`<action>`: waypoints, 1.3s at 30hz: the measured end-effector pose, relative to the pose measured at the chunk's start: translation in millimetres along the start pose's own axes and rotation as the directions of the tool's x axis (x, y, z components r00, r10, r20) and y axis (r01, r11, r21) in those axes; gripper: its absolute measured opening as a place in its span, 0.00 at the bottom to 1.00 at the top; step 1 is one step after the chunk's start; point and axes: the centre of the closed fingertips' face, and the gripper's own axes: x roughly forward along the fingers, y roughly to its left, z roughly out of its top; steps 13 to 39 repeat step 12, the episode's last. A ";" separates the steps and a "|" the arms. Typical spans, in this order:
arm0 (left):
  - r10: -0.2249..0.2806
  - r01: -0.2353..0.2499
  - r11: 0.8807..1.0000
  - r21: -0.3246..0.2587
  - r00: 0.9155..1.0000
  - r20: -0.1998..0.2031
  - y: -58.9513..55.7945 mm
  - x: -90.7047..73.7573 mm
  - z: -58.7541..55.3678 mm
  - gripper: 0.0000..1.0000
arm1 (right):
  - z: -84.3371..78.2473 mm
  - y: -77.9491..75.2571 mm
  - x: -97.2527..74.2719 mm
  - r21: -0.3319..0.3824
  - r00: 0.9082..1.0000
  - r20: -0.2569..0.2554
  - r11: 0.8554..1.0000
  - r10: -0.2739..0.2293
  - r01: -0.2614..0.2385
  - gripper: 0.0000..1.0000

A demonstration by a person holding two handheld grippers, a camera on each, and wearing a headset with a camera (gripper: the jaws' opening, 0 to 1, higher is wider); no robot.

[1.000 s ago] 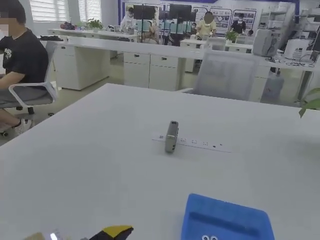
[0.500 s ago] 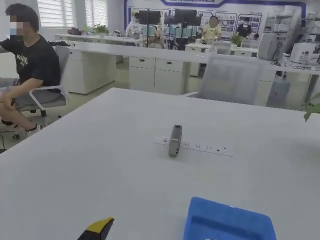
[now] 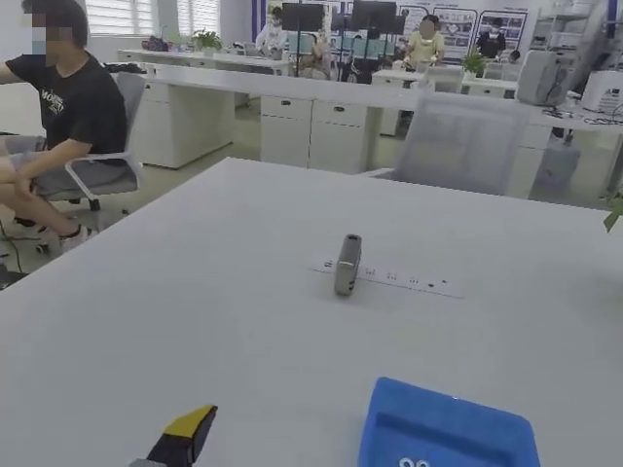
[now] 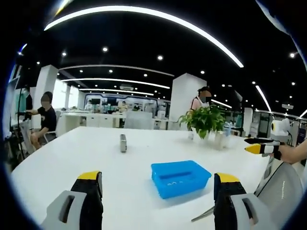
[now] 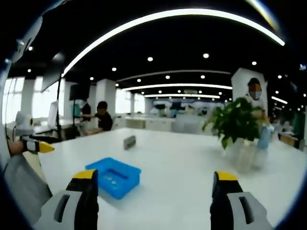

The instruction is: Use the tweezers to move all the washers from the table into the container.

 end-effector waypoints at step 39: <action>0.012 -0.011 1.000 0.010 0.997 -0.077 1.9 0.6 -15.6 0.99 | -6.5 2.1 0.0 -0.031 0.999 -0.037 0.999 0.006 -0.007 0.92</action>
